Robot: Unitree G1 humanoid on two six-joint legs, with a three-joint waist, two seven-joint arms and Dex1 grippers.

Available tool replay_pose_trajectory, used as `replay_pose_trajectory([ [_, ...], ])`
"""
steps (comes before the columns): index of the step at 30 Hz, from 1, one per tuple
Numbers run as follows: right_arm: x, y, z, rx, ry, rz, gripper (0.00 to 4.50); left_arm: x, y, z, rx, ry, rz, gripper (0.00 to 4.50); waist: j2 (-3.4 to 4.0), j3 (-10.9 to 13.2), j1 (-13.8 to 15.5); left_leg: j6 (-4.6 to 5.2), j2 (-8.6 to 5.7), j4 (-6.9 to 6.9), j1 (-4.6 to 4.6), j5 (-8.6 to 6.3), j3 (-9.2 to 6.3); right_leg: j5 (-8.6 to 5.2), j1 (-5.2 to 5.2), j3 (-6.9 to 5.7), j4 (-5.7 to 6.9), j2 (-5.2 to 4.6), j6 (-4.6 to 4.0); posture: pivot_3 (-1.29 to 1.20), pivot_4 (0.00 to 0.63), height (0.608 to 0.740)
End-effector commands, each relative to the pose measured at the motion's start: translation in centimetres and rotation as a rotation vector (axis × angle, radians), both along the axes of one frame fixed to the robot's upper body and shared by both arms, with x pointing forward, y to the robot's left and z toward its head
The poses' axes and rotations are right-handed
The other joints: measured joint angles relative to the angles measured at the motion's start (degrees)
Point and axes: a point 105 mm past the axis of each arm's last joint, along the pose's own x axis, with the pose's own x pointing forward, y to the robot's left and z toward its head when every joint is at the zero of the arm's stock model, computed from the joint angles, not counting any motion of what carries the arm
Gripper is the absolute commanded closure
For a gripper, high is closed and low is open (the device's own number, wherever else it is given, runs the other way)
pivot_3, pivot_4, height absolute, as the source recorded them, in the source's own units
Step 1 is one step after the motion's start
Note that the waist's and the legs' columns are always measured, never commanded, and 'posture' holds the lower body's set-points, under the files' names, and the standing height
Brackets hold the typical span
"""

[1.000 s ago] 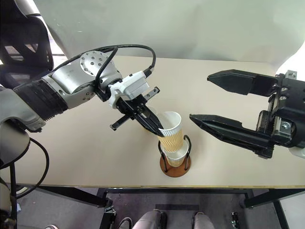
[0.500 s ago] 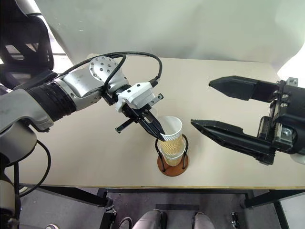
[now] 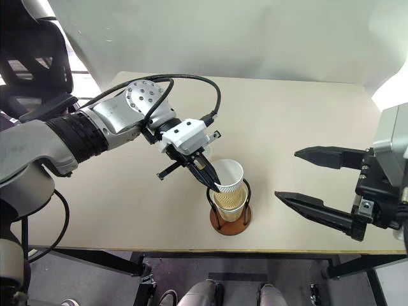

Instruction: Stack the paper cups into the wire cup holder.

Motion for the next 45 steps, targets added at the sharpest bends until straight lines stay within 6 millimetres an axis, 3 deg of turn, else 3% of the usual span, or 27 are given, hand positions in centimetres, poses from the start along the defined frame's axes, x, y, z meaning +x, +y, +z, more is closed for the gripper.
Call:
replay_pose_trajectory([
  [1,-0.3,-0.6,0.2,-0.045,-0.036,-0.022,1.12,-0.1,-0.1,1.0,0.011,-0.046,-0.039,4.48,0.02,0.00,-0.02,-0.01,0.00,0.00,0.00,-0.01,0.00,-0.01,-0.01,0.00,0.01,0.02,-0.02,0.00,0.150,0.740],
  [18,-0.3,-0.8,-0.1,-0.063,-0.041,-0.025,1.12,0.1,-0.5,0.3,0.019,-0.063,-0.066,4.48,0.03,0.01,0.09,0.12,0.00,0.06,0.03,-0.10,-0.01,0.03,-0.01,0.01,0.11,0.06,-0.09,0.00,0.150,0.740],
  [25,-0.1,-0.9,-0.2,-0.066,-0.045,-0.035,1.12,0.4,-0.8,0.9,-0.018,-0.085,-0.061,2.21,0.02,0.01,0.11,0.16,-0.02,0.07,0.03,-0.10,0.03,0.05,0.00,-0.02,0.11,0.07,-0.10,0.00,0.150,0.740],
  [30,0.1,-1.2,-0.1,-0.071,-0.049,-0.041,1.12,1.8,-1.1,3.6,-0.144,-0.102,0.035,2.21,0.02,0.01,0.10,0.19,0.00,0.10,0.01,-0.10,0.01,0.06,0.00,0.01,0.11,0.04,-0.08,0.00,0.150,0.740],
  [32,0.0,-1.1,0.1,-0.066,-0.052,-0.025,1.12,3.2,-0.1,5.1,-0.193,-0.124,0.139,2.21,0.02,0.01,0.14,0.28,0.01,0.11,0.01,-0.15,0.02,0.06,-0.01,-0.01,0.12,0.05,-0.09,0.00,0.150,0.740],
  [34,-0.1,-1.2,0.1,-0.068,-0.047,-0.019,1.12,4.8,1.6,5.3,-0.177,-0.165,0.252,2.21,0.06,-0.02,0.08,0.33,0.01,0.07,0.05,-0.14,0.07,0.07,-0.02,0.04,0.13,0.08,-0.10,0.00,0.150,0.740],
  [40,0.2,-1.5,0.0,-0.071,-0.037,-0.002,1.12,7.7,7.4,2.8,-0.032,-0.222,0.506,2.21,0.17,-0.07,-0.21,0.21,0.04,0.03,0.07,0.06,0.13,0.04,-0.06,0.08,0.11,0.17,-0.13,0.00,0.150,0.740],
  [45,0.6,-1.5,-0.1,-0.078,-0.034,0.015,1.12,8.3,9.1,1.3,0.002,-0.194,0.592,2.21,0.02,-0.08,0.12,0.03,0.02,0.10,-0.10,0.20,-0.02,0.02,-0.12,0.05,0.08,0.18,-0.11,0.00,0.150,0.740],
])
